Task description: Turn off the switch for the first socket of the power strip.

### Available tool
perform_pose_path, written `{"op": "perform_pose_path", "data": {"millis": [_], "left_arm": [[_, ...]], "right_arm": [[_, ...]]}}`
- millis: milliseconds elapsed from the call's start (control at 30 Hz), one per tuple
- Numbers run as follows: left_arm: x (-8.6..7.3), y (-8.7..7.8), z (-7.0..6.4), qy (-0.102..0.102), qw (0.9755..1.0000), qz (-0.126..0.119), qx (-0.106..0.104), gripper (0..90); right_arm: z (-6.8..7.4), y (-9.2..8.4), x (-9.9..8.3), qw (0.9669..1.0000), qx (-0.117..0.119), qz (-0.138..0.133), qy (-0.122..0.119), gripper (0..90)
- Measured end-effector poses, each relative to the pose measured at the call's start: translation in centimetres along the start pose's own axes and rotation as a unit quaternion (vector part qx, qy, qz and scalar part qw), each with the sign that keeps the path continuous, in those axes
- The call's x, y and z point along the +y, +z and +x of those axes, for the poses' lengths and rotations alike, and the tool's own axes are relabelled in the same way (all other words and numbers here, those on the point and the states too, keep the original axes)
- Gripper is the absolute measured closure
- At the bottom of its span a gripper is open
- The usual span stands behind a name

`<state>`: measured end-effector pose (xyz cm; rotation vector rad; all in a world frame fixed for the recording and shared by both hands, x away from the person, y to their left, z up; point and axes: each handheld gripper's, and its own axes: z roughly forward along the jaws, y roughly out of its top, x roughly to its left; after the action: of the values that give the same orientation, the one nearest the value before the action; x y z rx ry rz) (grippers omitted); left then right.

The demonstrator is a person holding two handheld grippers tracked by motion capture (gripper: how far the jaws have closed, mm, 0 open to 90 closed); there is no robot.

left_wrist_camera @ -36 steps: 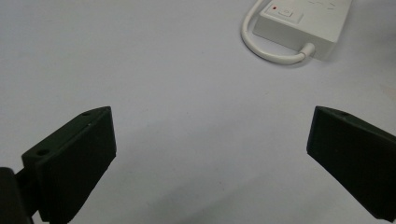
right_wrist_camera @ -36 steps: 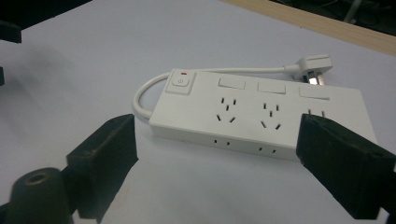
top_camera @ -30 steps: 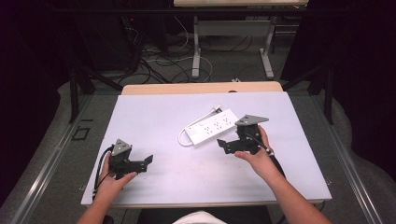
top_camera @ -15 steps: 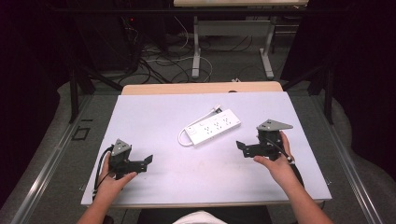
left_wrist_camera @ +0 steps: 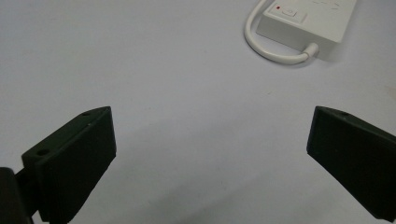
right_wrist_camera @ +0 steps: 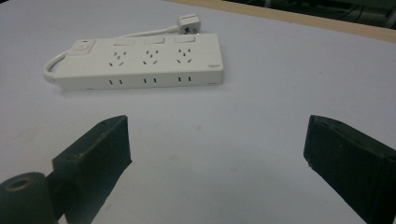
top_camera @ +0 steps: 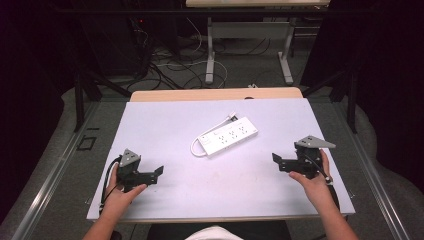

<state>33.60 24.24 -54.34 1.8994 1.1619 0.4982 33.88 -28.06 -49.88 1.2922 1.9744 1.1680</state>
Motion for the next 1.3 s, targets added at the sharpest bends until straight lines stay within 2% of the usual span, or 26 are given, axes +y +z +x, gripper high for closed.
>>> {"op": "perform_pose_path", "data": {"millis": [100, 300, 467, 767, 1067, 1167, 1200, 1300], "left_arm": [[0.0, 0.0, 0.0, 0.0, 1.0, 0.0, 0.0, 1.1], [0.0, 0.1, 0.0, 0.002, 1.0, 0.0, 0.0, 1.1], [0.0, 0.1, 0.0, 0.001, 1.0, -0.001, -0.001, 1.1], [0.0, 0.1, 0.0, -0.002, 1.0, -0.001, -0.001, 1.1], [0.0, 0.1, 0.0, -0.001, 1.0, 0.0, -0.001, 1.1], [0.0, 0.2, 0.0, -0.003, 1.0, -0.004, 0.002, 1.1], [0.0, 0.2, 0.0, -0.002, 1.0, -0.003, 0.002, 1.1], [0.0, 0.2, 0.1, 0.001, 1.0, -0.004, 0.003, 1.1]], "right_arm": [[-0.7, -0.1, -0.6, 0.9999, -0.003, -0.004, 0.012, 6.6], [-1.8, -0.4, -1.4, 0.9994, -0.024, -0.013, 0.021, 9.2], [-2.7, -0.4, -2.3, 0.9989, -0.031, -0.012, 0.034, 14.0], [-4.1, -0.1, -3.8, 0.9969, -0.054, -0.01, 0.056, 14.4], [-4.9, 0.3, -4.9, 0.9952, -0.064, 0.005, 0.074, 14.4], [-5.2, 0.6, -5.1, 0.9946, -0.073, 0.006, 0.073, 14.5], [-5.1, 0.6, -5.1, 0.9941, -0.072, 0.012, 0.08, 14.5], [-5.3, 0.7, -5.1, 0.994, -0.07, 0.019, 0.082, 14.6]]}}
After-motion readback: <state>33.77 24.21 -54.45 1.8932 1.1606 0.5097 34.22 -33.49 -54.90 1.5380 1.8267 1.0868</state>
